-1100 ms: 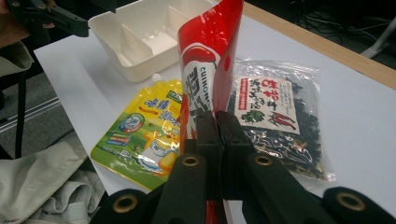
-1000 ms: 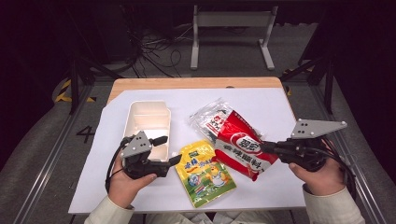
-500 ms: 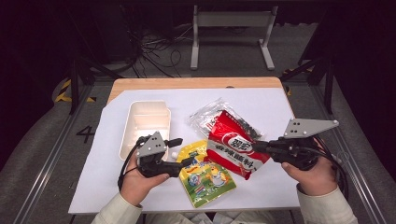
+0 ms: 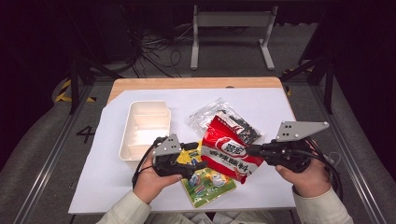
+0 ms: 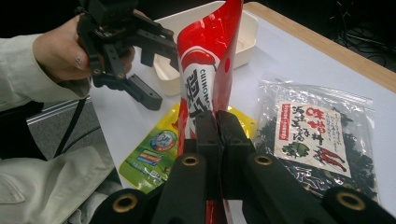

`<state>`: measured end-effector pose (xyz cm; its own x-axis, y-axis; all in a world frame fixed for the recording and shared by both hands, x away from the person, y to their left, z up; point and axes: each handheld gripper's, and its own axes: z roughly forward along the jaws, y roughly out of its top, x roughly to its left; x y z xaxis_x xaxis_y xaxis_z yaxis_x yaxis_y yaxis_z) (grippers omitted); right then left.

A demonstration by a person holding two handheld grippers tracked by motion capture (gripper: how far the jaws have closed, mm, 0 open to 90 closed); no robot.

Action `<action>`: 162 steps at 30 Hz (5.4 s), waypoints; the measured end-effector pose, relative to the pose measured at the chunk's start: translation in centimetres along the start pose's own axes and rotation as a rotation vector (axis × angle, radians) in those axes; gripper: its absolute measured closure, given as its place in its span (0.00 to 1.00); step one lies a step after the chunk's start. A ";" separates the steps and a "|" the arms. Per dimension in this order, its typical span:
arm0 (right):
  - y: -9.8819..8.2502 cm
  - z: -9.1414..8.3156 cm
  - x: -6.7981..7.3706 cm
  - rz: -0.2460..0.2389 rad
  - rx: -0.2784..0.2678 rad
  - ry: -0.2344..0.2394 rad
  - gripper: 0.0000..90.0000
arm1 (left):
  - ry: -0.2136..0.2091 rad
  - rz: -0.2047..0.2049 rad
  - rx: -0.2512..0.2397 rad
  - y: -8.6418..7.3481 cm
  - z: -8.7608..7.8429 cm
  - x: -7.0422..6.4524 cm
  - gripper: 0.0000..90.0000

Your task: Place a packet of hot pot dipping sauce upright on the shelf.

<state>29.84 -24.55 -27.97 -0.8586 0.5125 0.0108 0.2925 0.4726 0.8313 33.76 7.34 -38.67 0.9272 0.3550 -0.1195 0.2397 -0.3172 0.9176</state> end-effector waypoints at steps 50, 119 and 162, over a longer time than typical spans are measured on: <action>-0.4 0.0 -0.3 0.031 -0.138 -0.020 0.63 | -0.219 0.019 0.016 0.0 1.7 -0.5 0.96; -5.5 -1.7 -5.8 0.158 -0.116 -0.226 0.52 | 0.087 0.021 -0.145 4.3 -10.5 8.3 0.96; -9.5 -4.8 -4.9 0.270 -0.077 -0.334 0.53 | 0.205 0.005 -0.146 1.3 -11.3 18.9 0.96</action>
<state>29.26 -34.96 -33.24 -0.5683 0.8203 0.0639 0.4454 0.2414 0.8622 48.31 23.55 -35.45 0.8472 0.5290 -0.0488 0.1772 -0.1948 0.9647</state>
